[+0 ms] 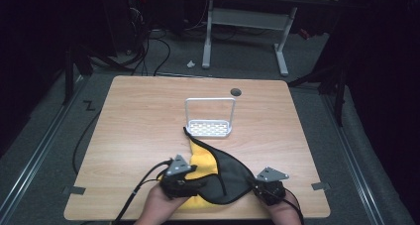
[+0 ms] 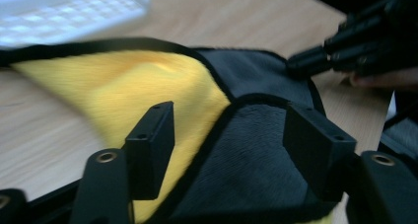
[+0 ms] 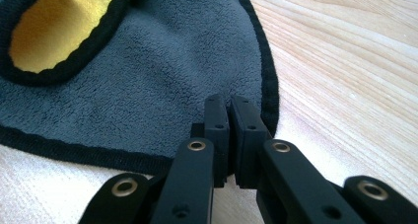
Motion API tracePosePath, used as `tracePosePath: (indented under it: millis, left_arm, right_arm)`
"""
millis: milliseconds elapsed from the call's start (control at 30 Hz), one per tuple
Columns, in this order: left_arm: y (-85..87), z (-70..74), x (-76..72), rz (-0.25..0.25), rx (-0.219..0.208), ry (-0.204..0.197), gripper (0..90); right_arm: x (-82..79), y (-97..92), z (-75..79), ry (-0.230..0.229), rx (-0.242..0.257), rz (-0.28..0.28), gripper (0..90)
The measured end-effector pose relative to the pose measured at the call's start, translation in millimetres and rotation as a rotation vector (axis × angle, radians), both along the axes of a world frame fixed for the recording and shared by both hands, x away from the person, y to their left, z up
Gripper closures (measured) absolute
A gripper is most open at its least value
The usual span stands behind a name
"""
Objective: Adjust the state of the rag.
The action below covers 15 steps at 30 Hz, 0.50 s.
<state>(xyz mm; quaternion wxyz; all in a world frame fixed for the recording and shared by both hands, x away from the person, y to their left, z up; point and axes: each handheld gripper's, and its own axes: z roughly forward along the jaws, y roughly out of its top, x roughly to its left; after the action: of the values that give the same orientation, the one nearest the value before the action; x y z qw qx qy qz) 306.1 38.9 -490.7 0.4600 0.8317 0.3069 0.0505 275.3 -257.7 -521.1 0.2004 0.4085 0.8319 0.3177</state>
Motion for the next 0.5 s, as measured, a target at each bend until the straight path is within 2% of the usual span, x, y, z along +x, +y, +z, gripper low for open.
tracePosePath:
  millis: [67, 167, 200, 300, 333, 400, 500]
  left_arm:
    - [-17.0, -7.5, 0.4, -0.041, 0.045, 0.041, 32.3]
    - [-31.0, -17.3, -0.4, -0.050, 0.149, 0.056, 30.4]
    - [-32.7, -19.3, -1.4, -0.050, 0.174, 0.055, 33.5]
    - [-34.6, -22.6, -6.7, -0.071, 0.220, 0.026, 56.4]
    - [-33.8, -23.0, -8.3, -0.069, 0.226, 0.011, 66.1]
    - [-29.5, -22.3, -8.2, -0.066, 0.212, 0.011, 82.0]
    - [-15.1, -15.3, -6.4, -0.023, 0.162, -0.011, 85.8]
  right_arm:
    - [-0.6, -0.3, 0.1, -0.001, 0.004, 0.003, 87.2]
    - [-0.8, -0.6, -0.1, 0.000, 0.005, 0.009, 87.2]
    - [-0.8, -0.6, -0.3, 0.003, 0.004, 0.008, 87.1]
    - [-0.2, -0.7, -0.4, 0.005, 0.003, 0.010, 87.1]
    - [-0.2, -0.7, -0.3, 0.005, 0.002, 0.010, 87.2]
    - [-0.3, -0.5, -0.4, 0.007, 0.002, 0.010, 87.2]
    - [-0.4, -0.8, -0.5, 0.008, -0.001, 0.009, 87.2]
